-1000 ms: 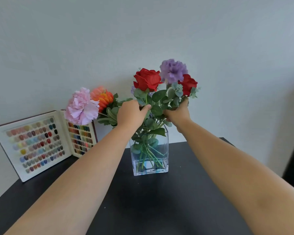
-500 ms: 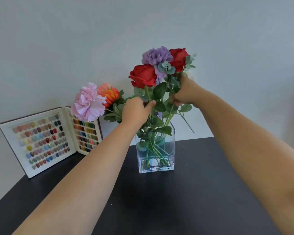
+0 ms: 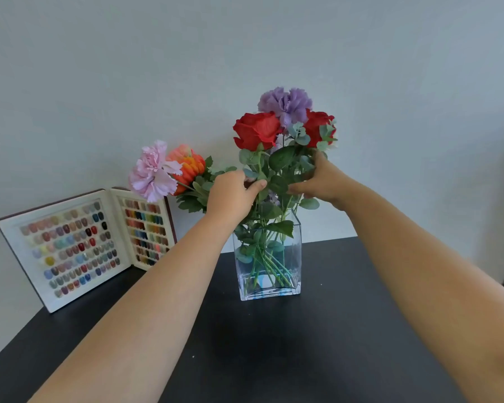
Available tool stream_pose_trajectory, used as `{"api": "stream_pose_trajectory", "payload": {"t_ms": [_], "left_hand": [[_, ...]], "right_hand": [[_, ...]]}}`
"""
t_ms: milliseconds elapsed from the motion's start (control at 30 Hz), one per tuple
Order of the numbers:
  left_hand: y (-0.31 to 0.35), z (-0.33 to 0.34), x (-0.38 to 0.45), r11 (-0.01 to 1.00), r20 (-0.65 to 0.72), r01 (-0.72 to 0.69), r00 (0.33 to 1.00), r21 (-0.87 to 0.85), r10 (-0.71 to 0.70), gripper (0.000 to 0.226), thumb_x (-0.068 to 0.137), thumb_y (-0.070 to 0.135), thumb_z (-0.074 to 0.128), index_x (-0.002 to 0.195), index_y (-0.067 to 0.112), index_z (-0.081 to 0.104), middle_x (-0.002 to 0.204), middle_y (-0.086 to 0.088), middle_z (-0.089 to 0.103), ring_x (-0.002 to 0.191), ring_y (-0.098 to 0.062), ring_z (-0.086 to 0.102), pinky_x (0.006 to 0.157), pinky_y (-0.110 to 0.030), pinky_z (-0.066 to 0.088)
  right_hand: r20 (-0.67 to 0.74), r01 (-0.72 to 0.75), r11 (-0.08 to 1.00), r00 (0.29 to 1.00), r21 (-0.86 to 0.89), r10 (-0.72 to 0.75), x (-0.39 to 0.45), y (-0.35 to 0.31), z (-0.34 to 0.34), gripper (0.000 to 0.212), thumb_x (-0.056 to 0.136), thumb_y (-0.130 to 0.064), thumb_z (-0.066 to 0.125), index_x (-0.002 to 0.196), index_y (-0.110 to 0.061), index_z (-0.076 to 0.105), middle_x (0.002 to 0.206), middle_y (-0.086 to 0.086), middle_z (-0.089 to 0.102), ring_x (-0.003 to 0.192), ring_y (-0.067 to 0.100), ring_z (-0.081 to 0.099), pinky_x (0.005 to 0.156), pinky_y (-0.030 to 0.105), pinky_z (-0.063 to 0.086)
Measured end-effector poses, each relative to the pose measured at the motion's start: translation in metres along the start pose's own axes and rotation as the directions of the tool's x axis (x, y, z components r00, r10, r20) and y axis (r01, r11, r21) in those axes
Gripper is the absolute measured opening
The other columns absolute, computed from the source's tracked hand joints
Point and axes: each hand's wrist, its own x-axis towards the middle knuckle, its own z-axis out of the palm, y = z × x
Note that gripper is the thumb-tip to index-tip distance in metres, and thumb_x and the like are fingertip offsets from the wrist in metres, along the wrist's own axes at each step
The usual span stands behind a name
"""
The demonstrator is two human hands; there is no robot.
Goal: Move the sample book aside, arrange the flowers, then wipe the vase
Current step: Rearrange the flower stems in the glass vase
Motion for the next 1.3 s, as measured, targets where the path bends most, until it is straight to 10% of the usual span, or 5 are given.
{"api": "stream_pose_trajectory", "payload": {"t_ms": [333,833,1100,1300], "left_hand": [[0.003,0.005,-0.004,1.000,-0.053,0.001,0.999,-0.002,-0.001,0.033,0.092,0.041,0.064,0.093,0.009,0.075,0.084,-0.013,0.073,0.079,-0.030,0.066,0.063,-0.031,0.046],[0.028,0.013,-0.017,0.998,-0.140,-0.035,0.990,-0.046,0.028,0.032,0.085,0.019,0.071,0.092,0.020,0.041,0.067,0.009,0.054,0.057,-0.005,0.052,0.048,-0.021,0.034],[0.043,0.028,-0.021,0.989,-0.084,-0.147,0.986,-0.025,0.145,0.006,0.086,0.016,0.069,0.087,0.019,0.063,0.079,0.007,0.056,0.070,-0.010,0.052,0.062,-0.030,0.049],[0.041,0.030,-0.021,0.987,-0.114,-0.159,0.981,-0.009,0.157,0.009,0.086,0.016,0.069,0.095,0.017,0.071,0.081,0.006,0.052,0.068,-0.006,0.047,0.061,-0.023,0.042]], "right_hand": [[-0.447,0.067,0.986,0.894,0.152,0.008,-0.025,0.051,-0.020,0.066,0.077,-0.007,0.071,0.127,-0.029,0.034,0.099,-0.002,0.067,0.081,0.018,0.067,0.066,0.031,0.051],[-0.373,-0.097,0.821,0.916,-0.562,-0.147,-0.043,0.038,-0.051,0.074,0.078,0.004,0.058,0.141,-0.014,0.025,0.114,0.016,0.047,0.080,0.033,0.049,0.069,0.038,0.044],[-0.542,-0.034,0.901,0.808,-0.432,-0.229,-0.068,0.048,-0.094,0.082,0.079,0.009,0.045,0.145,-0.035,0.023,0.098,0.003,0.056,0.072,0.001,0.052,0.066,0.026,0.039],[-0.567,-0.068,0.848,0.771,-0.526,-0.290,-0.073,0.074,-0.134,0.072,0.085,0.006,0.048,0.142,-0.033,0.028,0.111,0.013,0.058,0.085,0.023,0.049,0.071,0.034,0.038]]}}
